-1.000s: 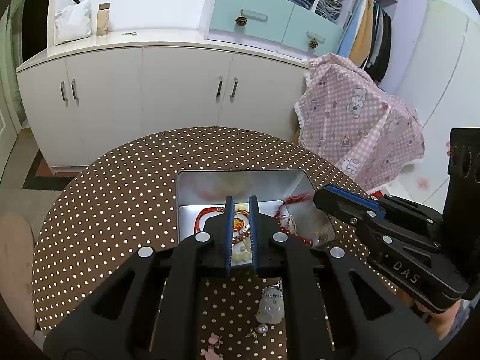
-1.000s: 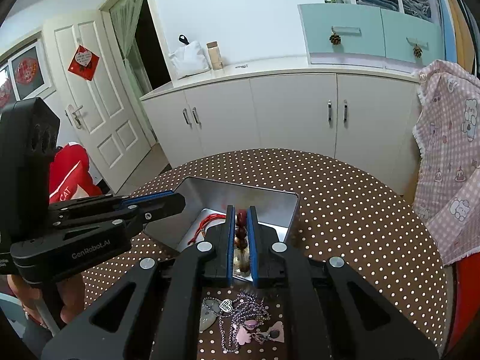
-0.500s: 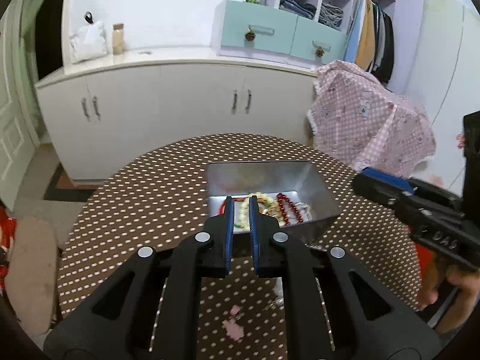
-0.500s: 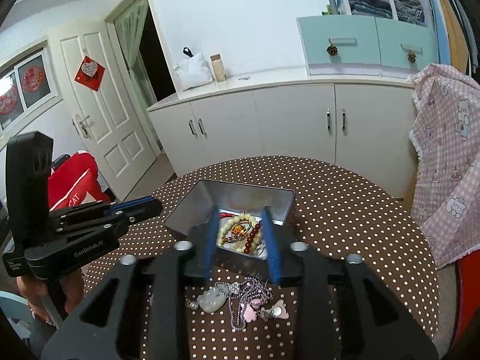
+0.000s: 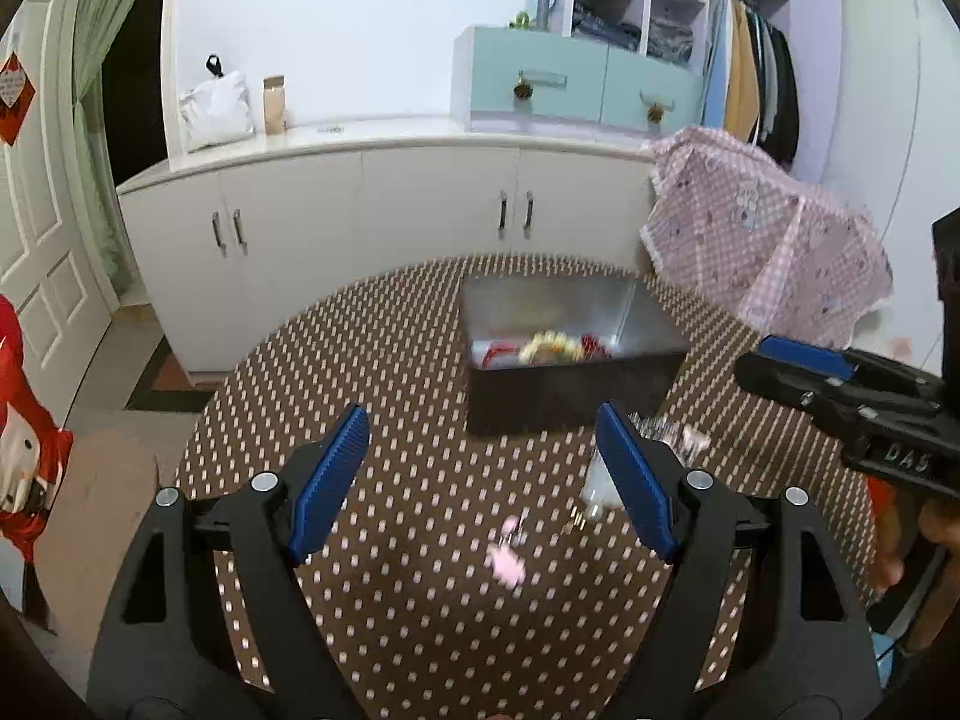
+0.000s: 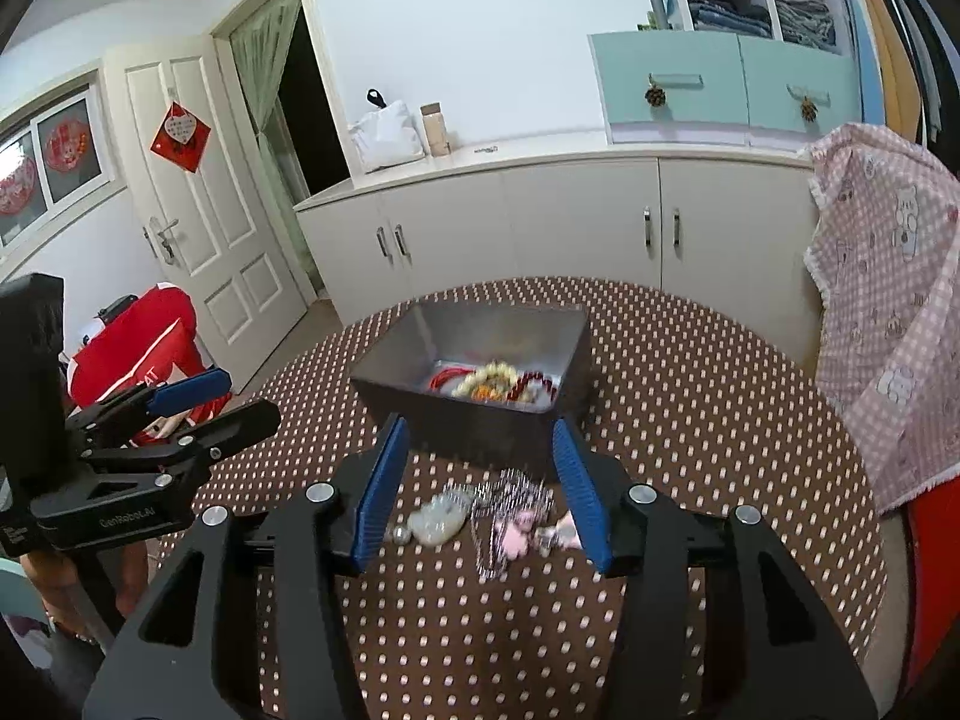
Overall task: Organize jewelry
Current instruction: 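Withdraw both grippers from the box back toward the remaining jewelry, then grasp the small white figurine charm with the left gripper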
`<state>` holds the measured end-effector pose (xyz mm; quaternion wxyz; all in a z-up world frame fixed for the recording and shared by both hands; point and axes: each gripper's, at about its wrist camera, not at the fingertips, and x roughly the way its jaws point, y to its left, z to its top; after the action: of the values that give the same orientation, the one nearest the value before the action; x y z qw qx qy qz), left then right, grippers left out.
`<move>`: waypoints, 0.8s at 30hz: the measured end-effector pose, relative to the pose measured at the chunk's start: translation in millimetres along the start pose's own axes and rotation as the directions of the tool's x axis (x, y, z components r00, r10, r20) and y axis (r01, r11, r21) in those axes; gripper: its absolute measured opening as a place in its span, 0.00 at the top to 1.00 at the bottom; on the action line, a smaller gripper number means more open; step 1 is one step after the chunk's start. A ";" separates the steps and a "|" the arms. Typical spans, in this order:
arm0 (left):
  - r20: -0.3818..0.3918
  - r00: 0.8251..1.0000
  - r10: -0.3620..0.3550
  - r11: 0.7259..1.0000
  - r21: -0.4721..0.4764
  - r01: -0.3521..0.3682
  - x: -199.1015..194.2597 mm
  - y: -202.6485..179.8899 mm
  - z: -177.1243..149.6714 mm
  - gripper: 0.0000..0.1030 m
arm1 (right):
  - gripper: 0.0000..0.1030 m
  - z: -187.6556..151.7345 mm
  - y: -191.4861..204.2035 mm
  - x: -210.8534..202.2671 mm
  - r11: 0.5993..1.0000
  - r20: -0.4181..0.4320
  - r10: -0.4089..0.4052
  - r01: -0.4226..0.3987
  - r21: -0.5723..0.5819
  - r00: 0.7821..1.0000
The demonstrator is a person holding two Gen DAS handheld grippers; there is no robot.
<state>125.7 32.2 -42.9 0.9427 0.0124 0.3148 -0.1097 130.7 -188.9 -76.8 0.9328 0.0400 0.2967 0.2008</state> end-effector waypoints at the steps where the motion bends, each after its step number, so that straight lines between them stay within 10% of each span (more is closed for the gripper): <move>1: -0.013 1.000 0.005 1.000 0.000 -0.005 2.0 0.7 -3.7 0.25 | 0.53 -5.0 0.5 -0.1 1.000 -0.006 -0.008 0.008 0.001 1.000; 14: -0.157 0.988 0.012 0.999 0.034 -0.007 29.3 -7.8 -51.0 0.26 | 0.52 -44.3 -0.7 16.8 0.998 -0.104 -0.052 0.054 0.017 0.993; 24: -0.238 0.971 0.004 1.000 0.028 0.003 45.5 -6.5 -53.9 0.70 | 0.50 -47.4 9.8 21.6 0.998 -0.119 -0.062 0.062 -0.009 0.991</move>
<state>127.8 21.8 -112.9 0.8980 0.0387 0.4239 -0.1115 116.3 -173.5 -125.4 0.9193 0.0164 0.3524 0.1745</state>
